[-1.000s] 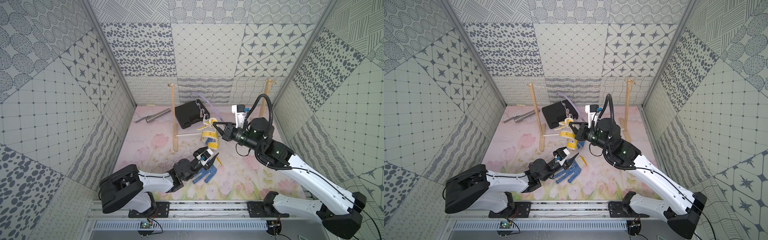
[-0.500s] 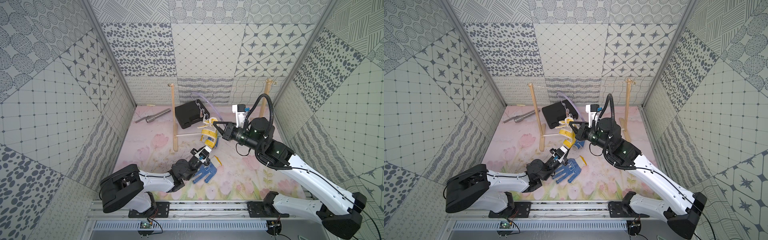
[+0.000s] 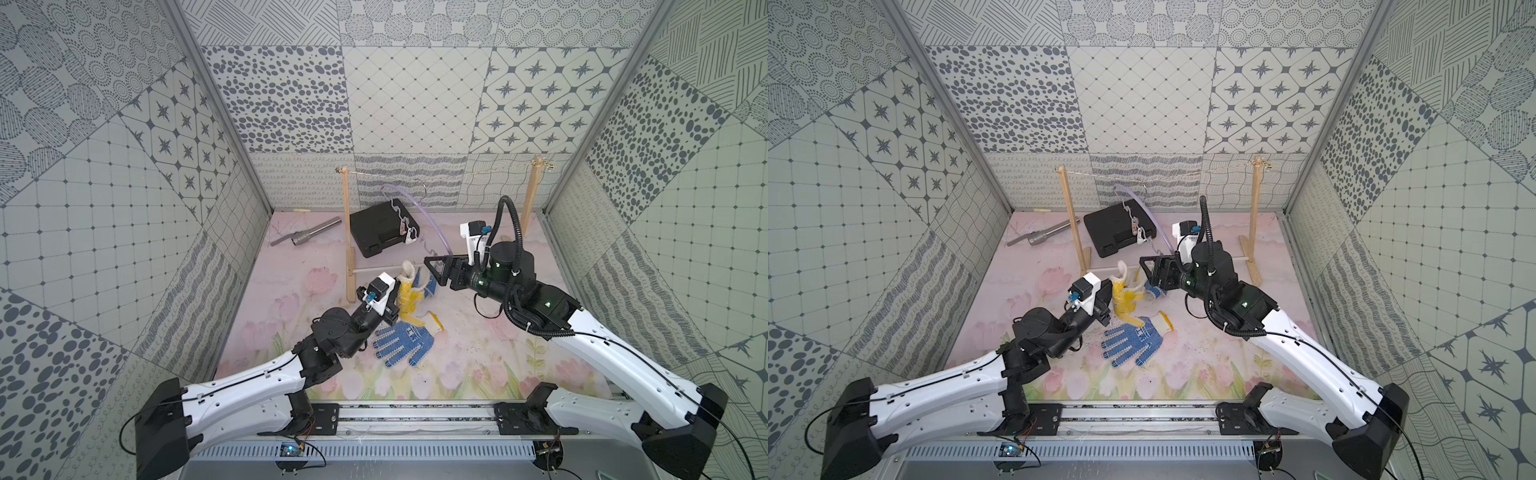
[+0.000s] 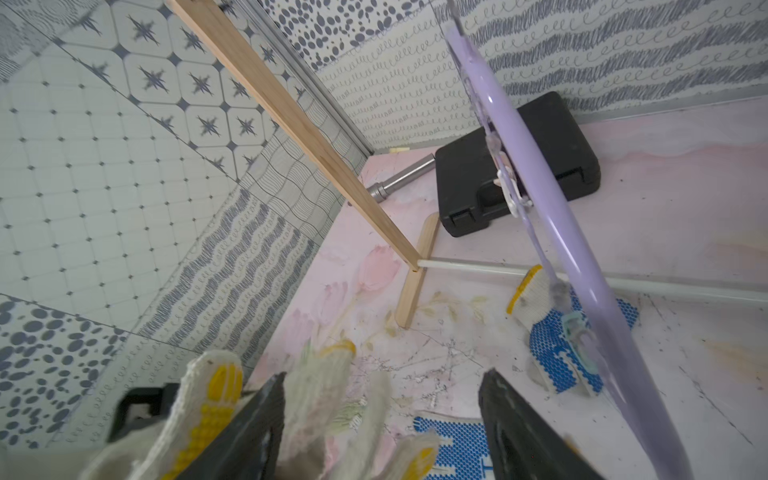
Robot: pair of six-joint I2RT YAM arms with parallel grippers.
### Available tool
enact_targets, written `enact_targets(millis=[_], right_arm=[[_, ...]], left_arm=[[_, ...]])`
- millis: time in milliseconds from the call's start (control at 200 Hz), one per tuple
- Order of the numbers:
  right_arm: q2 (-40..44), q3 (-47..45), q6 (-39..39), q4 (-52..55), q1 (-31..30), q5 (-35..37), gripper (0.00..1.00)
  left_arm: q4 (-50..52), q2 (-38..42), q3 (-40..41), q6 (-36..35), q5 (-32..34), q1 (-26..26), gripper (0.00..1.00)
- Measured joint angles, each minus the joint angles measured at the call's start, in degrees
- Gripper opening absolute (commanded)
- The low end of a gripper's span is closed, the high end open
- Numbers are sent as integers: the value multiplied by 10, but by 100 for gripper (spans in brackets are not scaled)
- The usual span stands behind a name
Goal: Clip the gloves onto a hanger to dry
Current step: Pick up the glove from the center of the board.
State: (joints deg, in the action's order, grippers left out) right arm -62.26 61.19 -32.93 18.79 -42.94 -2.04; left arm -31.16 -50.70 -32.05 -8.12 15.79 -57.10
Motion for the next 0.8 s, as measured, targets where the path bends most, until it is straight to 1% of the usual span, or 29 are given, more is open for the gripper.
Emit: enact_targets(millis=[90,180,295,405,590,800], right_arm=[[13,-36,28,12,0,6,74],[31,-59,51,22,0,7,73],[47,-62,78,27,0,0,73],[56,-61,95,29,0,-12,73],[57,-62,114,42,0,-32,68],[56,-89,145,45,0,-43,63]], left_arm=[[105,8,-38,51,-26,24,0],[215,-7,-82,96,-59,40,0],[343,-63,-146,137,-108,51,0],[442,-116,-194,159,-152,54,0],[563,-181,-247,180,-210,56,0],[638,-217,-276,202,-280,82,0]])
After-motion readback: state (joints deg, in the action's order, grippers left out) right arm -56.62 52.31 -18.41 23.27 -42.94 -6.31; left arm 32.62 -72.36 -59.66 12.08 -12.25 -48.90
